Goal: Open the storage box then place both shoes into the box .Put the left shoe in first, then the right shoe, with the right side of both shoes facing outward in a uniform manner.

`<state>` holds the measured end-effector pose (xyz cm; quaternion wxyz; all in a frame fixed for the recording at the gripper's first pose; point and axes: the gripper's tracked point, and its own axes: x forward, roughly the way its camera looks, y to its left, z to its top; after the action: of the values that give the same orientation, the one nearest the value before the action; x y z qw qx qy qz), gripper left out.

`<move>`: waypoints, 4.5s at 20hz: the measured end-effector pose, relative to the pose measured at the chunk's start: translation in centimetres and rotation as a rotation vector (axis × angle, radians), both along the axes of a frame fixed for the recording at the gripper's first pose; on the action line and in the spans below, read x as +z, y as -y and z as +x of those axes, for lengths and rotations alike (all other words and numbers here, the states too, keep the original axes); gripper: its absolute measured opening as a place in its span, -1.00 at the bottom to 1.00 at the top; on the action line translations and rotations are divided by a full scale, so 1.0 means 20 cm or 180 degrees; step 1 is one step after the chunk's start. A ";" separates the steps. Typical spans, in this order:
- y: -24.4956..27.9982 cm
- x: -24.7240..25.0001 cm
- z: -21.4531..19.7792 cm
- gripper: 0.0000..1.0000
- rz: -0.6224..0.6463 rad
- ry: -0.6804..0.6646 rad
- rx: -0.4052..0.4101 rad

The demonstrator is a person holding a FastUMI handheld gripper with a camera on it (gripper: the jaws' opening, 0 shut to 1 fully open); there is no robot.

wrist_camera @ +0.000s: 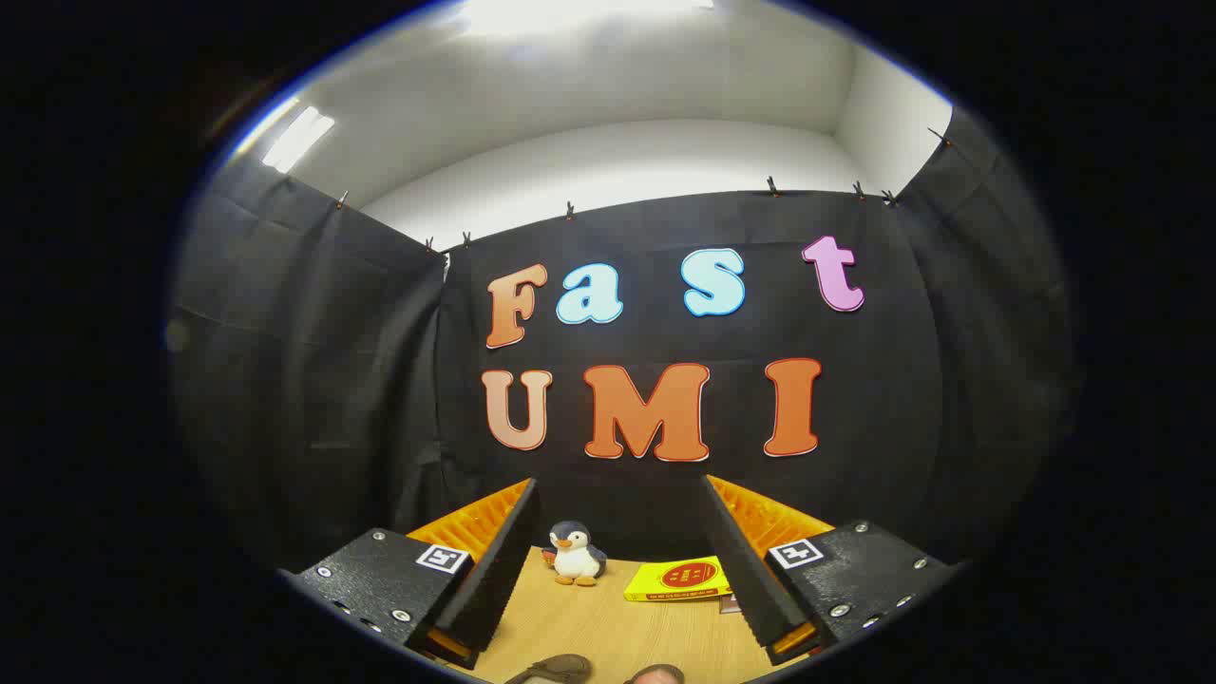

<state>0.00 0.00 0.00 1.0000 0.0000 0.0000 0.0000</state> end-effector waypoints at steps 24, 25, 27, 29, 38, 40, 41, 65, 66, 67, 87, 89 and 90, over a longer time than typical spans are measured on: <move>-0.10 -0.23 0.03 0.98 0.0326 -0.0363 0.0128; -0.12 -0.26 0.04 0.98 0.0372 -0.0417 0.0170; -0.18 -0.35 0.05 0.98 0.0468 -0.0579 0.0283; -0.25 -0.46 0.05 0.97 0.0604 -0.0775 0.0426; -0.57 -0.92 0.06 0.92 0.1588 -0.1740 0.0897; -0.64 -1.04 0.04 0.90 0.1778 -0.1972 0.0937; -0.69 -1.10 0.03 0.87 0.1867 -0.2121 0.0969; -1.40 -1.94 -0.18 0.85 0.2644 -0.3676 0.1561; -1.42 -1.94 -0.18 0.85 0.2672 -0.3692 0.1561; -1.44 -1.94 -0.16 0.85 0.2702 -0.3697 0.1548; -1.74 -1.09 0.01 -0.20 0.2192 -0.3008 0.2150; -1.84 -1.01 0.05 -0.33 0.2150 -0.2913 0.2174; -1.90 -0.98 0.06 -0.39 0.2119 -0.2867 0.2197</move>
<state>1.30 37.99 -19.57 0.7913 0.3094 0.4186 0.3207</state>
